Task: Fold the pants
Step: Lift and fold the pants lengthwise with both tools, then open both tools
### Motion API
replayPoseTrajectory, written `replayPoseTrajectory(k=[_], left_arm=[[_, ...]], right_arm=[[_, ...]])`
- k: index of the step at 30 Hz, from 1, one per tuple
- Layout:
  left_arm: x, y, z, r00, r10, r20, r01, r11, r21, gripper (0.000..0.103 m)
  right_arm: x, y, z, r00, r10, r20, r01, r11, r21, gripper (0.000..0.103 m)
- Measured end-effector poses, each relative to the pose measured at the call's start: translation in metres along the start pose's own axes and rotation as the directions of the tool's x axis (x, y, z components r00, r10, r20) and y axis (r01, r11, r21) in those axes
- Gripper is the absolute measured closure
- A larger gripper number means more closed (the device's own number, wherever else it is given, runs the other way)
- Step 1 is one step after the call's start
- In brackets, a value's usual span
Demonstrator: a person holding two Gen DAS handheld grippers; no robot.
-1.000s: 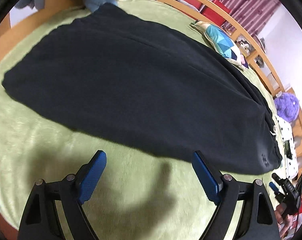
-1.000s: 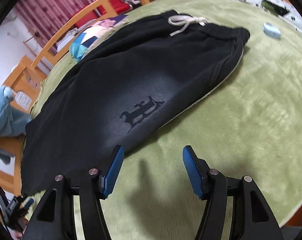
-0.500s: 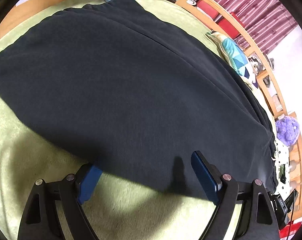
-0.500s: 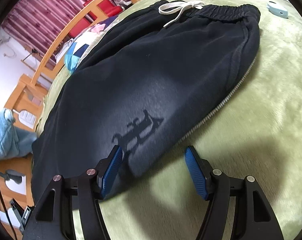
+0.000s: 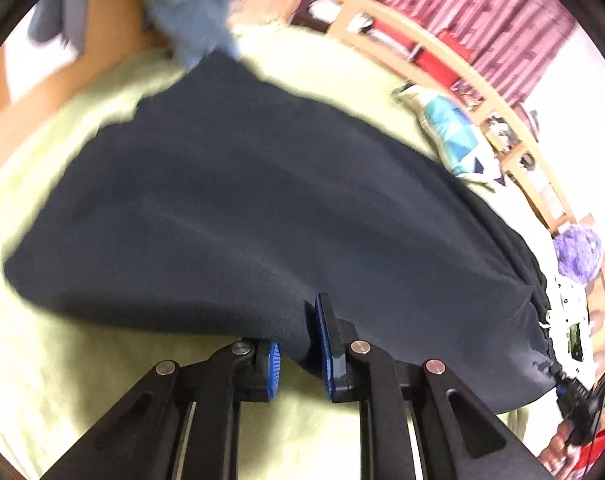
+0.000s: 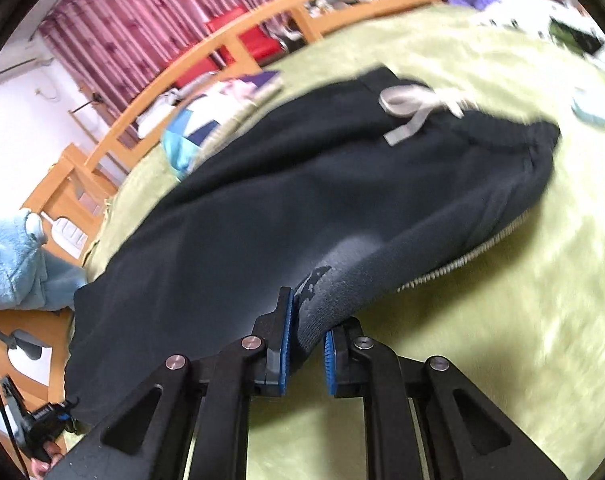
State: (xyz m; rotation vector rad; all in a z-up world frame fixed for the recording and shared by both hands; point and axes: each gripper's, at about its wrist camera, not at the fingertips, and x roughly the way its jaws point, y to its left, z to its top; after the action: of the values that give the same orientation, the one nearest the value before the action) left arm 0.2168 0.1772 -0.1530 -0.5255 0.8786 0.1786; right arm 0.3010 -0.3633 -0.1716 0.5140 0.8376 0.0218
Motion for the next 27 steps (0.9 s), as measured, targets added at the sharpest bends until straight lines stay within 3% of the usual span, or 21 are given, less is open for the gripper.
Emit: replayPoseTrajectory(k=[4, 10, 21, 27], left_arm=[[-0.013, -0.021, 0.037, 0.997, -0.019, 0.078, 0.015, 0.998, 0.056, 0.087], [-0.018, -0.04, 0.085, 0.982, -0.028, 0.186, 0.017, 0.998, 0.063, 0.088], [0.029, -0.085, 0.153, 0.956, -0.005, 0.292, -0.015, 0.998, 0.067, 0.088], [0.065, -0.1, 0.171, 0.944, 0.03, 0.33, -0.041, 0.999, 0.025, 0.088]], right_arm=[[-0.009, 0.02, 0.026, 0.998, 0.003, 0.058, 0.0, 0.998, -0.055, 0.091], [-0.002, 0.047, 0.069, 0.993, 0.009, 0.116, -0.001, 0.998, -0.07, 0.091], [0.058, 0.084, 0.145, 0.978, 0.009, 0.209, 0.0, 0.999, -0.041, 0.093], [0.097, 0.1, 0.173, 0.965, 0.06, 0.257, -0.07, 0.997, 0.027, 0.093]])
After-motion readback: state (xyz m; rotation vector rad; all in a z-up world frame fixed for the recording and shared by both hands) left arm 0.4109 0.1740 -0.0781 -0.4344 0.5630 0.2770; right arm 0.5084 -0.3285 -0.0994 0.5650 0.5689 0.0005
